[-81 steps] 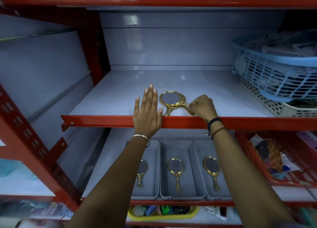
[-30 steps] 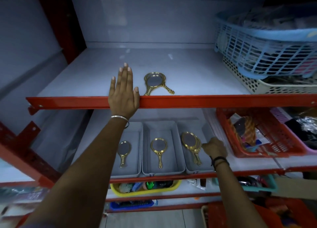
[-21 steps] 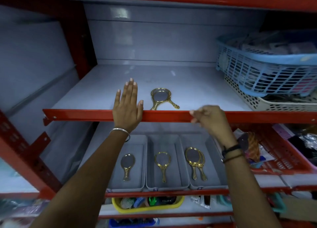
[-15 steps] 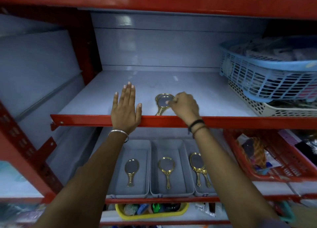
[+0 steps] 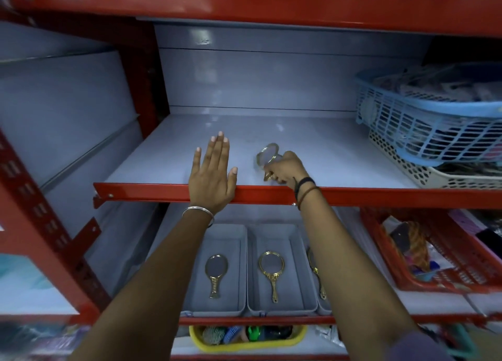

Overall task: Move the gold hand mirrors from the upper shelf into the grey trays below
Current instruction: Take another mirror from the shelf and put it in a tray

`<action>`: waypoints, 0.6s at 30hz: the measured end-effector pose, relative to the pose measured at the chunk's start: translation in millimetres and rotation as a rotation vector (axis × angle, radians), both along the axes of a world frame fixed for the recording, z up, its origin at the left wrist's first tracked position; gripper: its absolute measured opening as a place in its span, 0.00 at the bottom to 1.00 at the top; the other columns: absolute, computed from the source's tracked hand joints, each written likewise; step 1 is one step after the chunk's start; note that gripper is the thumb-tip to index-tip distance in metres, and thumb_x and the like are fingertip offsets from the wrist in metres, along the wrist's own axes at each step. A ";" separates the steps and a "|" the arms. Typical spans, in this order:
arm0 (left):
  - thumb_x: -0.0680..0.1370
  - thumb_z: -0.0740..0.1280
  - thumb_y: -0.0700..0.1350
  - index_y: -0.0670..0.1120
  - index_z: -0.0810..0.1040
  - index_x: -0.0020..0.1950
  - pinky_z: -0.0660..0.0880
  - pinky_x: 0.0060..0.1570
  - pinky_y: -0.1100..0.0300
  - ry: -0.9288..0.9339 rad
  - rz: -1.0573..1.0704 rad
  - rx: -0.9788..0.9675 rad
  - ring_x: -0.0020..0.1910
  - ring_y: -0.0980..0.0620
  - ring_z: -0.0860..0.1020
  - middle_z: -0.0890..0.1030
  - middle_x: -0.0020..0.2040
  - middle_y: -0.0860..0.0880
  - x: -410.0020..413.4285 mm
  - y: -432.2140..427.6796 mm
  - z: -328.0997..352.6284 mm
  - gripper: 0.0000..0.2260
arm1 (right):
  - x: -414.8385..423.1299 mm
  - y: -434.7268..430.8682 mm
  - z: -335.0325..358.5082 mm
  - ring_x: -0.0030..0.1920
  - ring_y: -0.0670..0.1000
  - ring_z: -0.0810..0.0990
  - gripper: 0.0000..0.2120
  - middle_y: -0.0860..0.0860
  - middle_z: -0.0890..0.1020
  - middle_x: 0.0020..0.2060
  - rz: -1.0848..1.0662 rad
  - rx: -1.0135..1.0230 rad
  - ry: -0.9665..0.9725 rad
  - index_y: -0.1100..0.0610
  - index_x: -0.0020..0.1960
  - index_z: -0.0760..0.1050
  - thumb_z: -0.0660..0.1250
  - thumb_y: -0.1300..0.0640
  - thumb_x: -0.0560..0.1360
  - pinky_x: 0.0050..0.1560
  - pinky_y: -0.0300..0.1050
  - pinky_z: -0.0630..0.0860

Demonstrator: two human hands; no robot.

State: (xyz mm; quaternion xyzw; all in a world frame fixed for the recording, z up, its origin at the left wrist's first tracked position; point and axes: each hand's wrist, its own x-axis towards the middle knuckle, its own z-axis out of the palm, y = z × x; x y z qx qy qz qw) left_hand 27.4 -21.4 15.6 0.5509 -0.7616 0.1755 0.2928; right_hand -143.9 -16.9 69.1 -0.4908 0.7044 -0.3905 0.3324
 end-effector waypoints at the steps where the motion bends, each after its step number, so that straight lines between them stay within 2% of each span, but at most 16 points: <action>1: 0.77 0.48 0.52 0.42 0.55 0.76 0.52 0.75 0.46 -0.007 -0.015 -0.004 0.77 0.48 0.56 0.58 0.78 0.45 1.7 1.0 -0.9 0.29 | -2.9 5.8 2.4 0.25 0.49 0.70 0.05 0.53 0.73 0.27 0.013 -0.041 -0.120 0.60 0.39 0.72 0.68 0.61 0.72 0.22 0.35 0.67; 4: 0.78 0.47 0.52 0.44 0.55 0.77 0.51 0.75 0.46 -0.008 -0.046 -0.020 0.77 0.48 0.56 0.57 0.78 0.46 12.9 0.6 -3.2 0.28 | -5.8 32.2 8.6 0.24 0.46 0.65 0.09 0.53 0.72 0.28 0.111 -0.167 -0.337 0.59 0.35 0.74 0.68 0.61 0.73 0.17 0.31 0.60; 6: 0.78 0.46 0.52 0.44 0.56 0.76 0.51 0.75 0.46 -0.003 -0.031 -0.034 0.77 0.47 0.57 0.58 0.78 0.46 25.5 -0.8 -4.1 0.28 | -3.5 59.9 7.3 0.22 0.42 0.65 0.08 0.51 0.72 0.30 0.190 -0.194 -0.436 0.57 0.37 0.75 0.67 0.59 0.75 0.17 0.30 0.59; 10: 0.78 0.47 0.50 0.42 0.58 0.76 0.50 0.74 0.48 -0.047 -0.035 -0.087 0.76 0.46 0.60 0.62 0.76 0.44 40.7 -4.9 -8.7 0.27 | 5.9 115.7 -31.7 0.21 0.39 0.66 0.05 0.45 0.75 0.27 0.343 -0.083 -0.531 0.56 0.42 0.75 0.64 0.61 0.76 0.18 0.29 0.58; 13: 0.78 0.48 0.50 0.42 0.59 0.75 0.51 0.73 0.49 -0.049 -0.034 -0.120 0.75 0.46 0.61 0.63 0.76 0.44 39.0 -9.9 -12.3 0.26 | 17.6 137.2 -82.6 0.20 0.39 0.66 0.06 0.44 0.75 0.23 0.385 0.108 -0.487 0.55 0.40 0.76 0.65 0.60 0.75 0.19 0.28 0.61; 16: 0.78 0.49 0.50 0.42 0.59 0.75 0.53 0.73 0.49 -0.039 -0.025 -0.145 0.75 0.46 0.61 0.63 0.76 0.44 40.6 -14.7 -17.3 0.26 | 33.8 128.5 -142.7 0.21 0.39 0.67 0.10 0.44 0.74 0.23 0.285 0.265 -0.427 0.54 0.35 0.74 0.67 0.60 0.75 0.21 0.29 0.62; 18: 0.78 0.49 0.49 0.42 0.60 0.75 0.53 0.73 0.50 -0.036 -0.023 -0.162 0.75 0.46 0.62 0.64 0.75 0.44 41.6 -15.7 -19.1 0.26 | 49.4 114.4 -179.5 0.19 0.40 0.67 0.13 0.49 0.73 0.24 0.218 0.317 -0.372 0.55 0.32 0.73 0.66 0.62 0.75 0.20 0.30 0.62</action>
